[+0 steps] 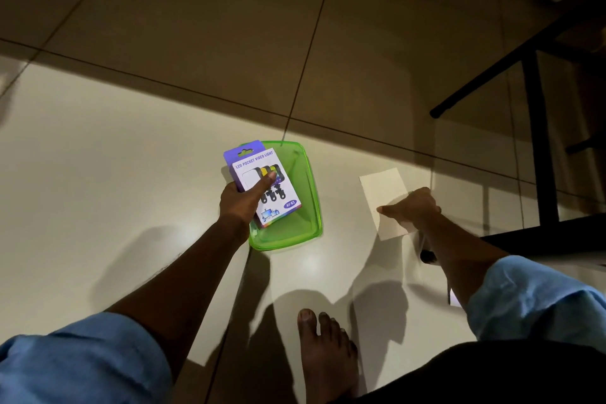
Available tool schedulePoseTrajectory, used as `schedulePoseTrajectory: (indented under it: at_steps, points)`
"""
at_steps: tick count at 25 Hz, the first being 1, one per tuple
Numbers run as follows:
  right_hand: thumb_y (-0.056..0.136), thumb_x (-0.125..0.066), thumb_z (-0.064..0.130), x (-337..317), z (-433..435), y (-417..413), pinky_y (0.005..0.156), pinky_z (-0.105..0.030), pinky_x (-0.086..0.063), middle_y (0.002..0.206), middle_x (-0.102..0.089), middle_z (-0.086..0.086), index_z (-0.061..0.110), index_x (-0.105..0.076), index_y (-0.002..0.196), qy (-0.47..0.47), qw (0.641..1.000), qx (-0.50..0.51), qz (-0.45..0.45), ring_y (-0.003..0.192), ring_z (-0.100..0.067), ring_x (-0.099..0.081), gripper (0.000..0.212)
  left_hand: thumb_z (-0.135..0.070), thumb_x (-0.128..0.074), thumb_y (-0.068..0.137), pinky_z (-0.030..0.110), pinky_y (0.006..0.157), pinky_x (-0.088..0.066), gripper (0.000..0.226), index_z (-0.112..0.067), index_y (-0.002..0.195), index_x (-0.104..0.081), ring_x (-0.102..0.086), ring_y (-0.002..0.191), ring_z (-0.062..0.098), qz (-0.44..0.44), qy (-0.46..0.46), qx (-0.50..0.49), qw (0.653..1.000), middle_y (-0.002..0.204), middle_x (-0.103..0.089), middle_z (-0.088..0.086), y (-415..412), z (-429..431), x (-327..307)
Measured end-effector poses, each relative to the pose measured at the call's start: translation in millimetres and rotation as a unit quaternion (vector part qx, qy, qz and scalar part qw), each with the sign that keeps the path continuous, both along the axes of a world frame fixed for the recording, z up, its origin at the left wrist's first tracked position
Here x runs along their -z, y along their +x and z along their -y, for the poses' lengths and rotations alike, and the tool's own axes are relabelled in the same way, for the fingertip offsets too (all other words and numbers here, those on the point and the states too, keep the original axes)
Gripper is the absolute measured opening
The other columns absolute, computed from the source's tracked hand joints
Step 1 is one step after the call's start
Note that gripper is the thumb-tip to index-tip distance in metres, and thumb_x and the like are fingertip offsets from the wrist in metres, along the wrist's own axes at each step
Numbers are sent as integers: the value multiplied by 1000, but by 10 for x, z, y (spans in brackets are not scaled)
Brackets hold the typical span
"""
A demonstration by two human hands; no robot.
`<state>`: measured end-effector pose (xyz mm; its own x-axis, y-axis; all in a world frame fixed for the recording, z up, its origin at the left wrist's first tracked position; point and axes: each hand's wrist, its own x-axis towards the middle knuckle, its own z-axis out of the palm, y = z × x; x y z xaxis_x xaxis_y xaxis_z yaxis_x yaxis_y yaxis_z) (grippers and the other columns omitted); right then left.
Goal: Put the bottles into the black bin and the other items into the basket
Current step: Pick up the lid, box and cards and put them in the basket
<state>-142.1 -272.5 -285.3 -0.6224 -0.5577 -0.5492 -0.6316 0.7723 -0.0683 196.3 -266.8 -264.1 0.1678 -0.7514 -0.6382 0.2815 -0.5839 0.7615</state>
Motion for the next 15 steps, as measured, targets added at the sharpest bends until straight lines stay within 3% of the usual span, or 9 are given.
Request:
schedulePoseTrajectory:
  at_steps: [3, 5, 7, 9, 12, 15]
  points:
    - [81, -77, 30, -111, 125, 235, 66, -28, -48, 109, -66, -15, 0, -61, 109, -129, 979, 59, 146, 88, -26, -63, 45, -24, -83, 73, 21, 48, -53, 29, -15, 98, -72, -72, 61, 10, -1, -3, 0, 1000, 82, -76, 2, -81, -21, -21]
    - [87, -71, 17, -324, 235, 437, 53, -22, -45, 99, -65, -12, 8, -59, 98, -236, 915, 158, 286, 73, -19, -59, 18, -22, -83, 73, 22, 49, -54, 31, -13, 100, -71, -72, 61, 11, -7, 1, 0, 1000, 86, -75, 5, -128, -31, -26]
    - [89, -68, 12, -574, 305, 652, 51, -20, -51, 89, -69, -7, 14, -57, 89, -273, 850, 181, 413, 68, -14, -64, 11, -22, -84, 73, 24, 50, -55, 32, -13, 101, -71, -73, 62, 12, -21, 7, -2, 1000, 88, -75, 6, -147, -36, -23]
    - [89, -67, 9, -761, 297, 880, 53, -22, -55, 75, -72, -1, 16, -56, 84, -269, 817, 156, 485, 62, -9, -67, 14, -24, -83, 73, 27, 54, -57, 29, -15, 98, -71, -74, 66, 14, -36, 21, 2, 999, 90, -75, 6, -163, -39, -26]
    - [87, -69, 6, -850, 158, 1217, 40, -14, -43, 55, -67, 6, 17, -53, 77, -233, 838, 71, 488, 46, -3, -61, 21, -29, -82, 74, 28, 59, -58, 27, -17, 94, -68, -73, 70, 14, -54, 29, 9, 998, 90, -75, 3, -200, -65, -37]
    - [86, -71, 12, -778, -58, 1454, 46, -20, -40, 67, -62, 1, 17, -55, 77, -202, 876, -43, 435, 58, -12, -57, 19, -32, -82, 74, 32, 70, -59, 40, -12, 105, -67, -74, 84, 17, -58, 20, 33, 998, 99, -74, 4, -242, -126, -54]
